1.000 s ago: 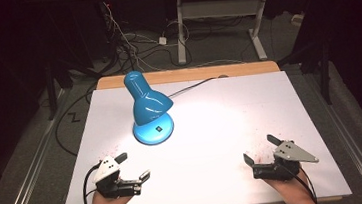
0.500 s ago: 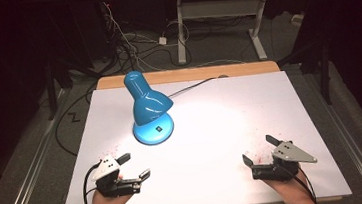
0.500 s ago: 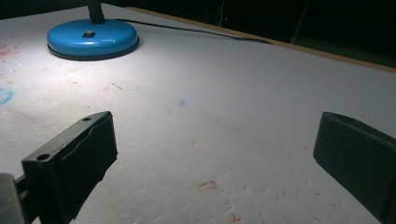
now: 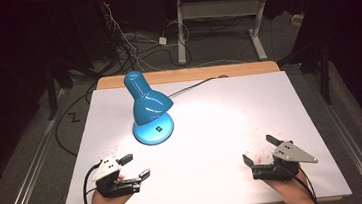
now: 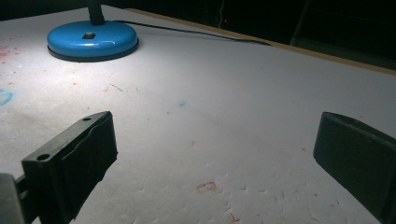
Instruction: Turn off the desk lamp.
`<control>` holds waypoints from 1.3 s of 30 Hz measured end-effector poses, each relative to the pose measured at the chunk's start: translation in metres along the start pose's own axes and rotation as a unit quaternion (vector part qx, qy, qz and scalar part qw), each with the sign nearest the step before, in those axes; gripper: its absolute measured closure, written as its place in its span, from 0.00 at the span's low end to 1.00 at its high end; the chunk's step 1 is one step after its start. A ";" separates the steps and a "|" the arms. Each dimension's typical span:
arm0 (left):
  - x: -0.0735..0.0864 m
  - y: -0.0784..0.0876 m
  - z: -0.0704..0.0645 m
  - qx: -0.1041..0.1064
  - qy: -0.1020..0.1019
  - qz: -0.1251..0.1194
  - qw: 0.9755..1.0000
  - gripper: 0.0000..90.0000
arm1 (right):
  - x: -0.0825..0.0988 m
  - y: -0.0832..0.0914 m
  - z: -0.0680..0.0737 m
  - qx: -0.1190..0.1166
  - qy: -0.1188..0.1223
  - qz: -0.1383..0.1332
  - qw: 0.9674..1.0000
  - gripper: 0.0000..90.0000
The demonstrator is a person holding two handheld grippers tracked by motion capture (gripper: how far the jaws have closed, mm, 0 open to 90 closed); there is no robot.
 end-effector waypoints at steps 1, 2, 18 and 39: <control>0.000 0.000 0.000 -0.001 -0.001 0.001 1.000 0.18 | 0.000 0.000 0.000 0.000 0.000 0.000 1.000 0.00; 0.000 0.000 0.000 -0.001 -0.001 0.001 1.000 0.18 | 0.000 0.000 0.000 0.000 0.001 0.000 1.000 0.00; -0.001 0.001 0.000 0.001 0.002 -0.004 1.000 0.36 | 0.001 -0.002 0.003 -0.004 0.000 0.001 1.000 0.00; -0.003 0.001 0.001 -0.016 0.003 0.005 1.000 0.73 | 0.000 -0.001 0.003 -0.007 -0.002 -0.001 1.000 0.00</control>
Point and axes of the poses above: each handheld gripper's, and its own axes: y roughly backward along the jaws, x roughly out of its underside, z roughly to its left, the point moved 5 cm from there along -y, roughly forward along the jaws, and after that the axes turned 1 degree about y, right-handed, at the moved point
